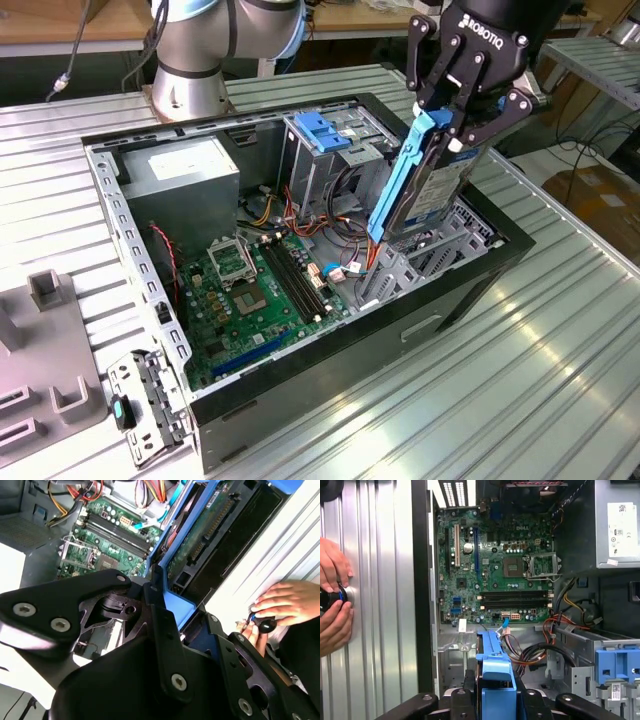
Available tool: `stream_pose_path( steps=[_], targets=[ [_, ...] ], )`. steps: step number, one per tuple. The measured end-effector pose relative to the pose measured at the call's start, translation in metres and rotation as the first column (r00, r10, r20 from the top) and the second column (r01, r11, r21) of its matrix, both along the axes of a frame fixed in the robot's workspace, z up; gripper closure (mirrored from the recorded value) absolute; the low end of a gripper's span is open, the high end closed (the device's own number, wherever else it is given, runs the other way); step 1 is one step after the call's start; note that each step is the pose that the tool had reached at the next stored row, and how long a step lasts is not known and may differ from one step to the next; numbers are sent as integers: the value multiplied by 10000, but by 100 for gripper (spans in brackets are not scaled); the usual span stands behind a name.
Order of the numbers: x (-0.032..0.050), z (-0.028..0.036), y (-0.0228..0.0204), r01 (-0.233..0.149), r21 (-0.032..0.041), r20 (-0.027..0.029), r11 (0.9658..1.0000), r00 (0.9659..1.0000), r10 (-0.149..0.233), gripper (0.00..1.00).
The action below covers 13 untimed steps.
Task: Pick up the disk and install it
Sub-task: 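Insert the disk into the insertion slot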
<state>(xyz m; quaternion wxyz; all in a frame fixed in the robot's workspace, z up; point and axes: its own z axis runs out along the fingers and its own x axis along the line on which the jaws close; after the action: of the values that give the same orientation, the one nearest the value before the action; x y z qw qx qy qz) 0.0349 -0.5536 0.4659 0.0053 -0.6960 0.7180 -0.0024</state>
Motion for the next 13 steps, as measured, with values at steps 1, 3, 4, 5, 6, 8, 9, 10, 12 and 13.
stream_pose_path(
  steps=[1,3,4,5,6,8,9,10,12,13],
  targets=[
    [32,-3,0,-7,0,0,10000,10000,7,63],
    [99,-13,0,-25,1,0,10000,10000,25,63],
    [127,-18,1,-86,-1,0,10000,10000,86,63],
    [144,-23,0,-248,-2,0,9997,9997,248,63],
    [156,-27,-1,-333,0,0,9994,9994,333,63],
    [173,-31,-12,-338,0,0,9994,9994,338,63],
    [186,-33,-19,-338,-1,0,9994,9994,338,63],
    [197,-35,-27,-338,-2,-4,9994,9994,338,63],
    [218,-43,-42,-338,0,-12,9994,9994,338,63],
    [226,-45,-50,-338,0,-14,9994,9994,338,63]
  ],
)
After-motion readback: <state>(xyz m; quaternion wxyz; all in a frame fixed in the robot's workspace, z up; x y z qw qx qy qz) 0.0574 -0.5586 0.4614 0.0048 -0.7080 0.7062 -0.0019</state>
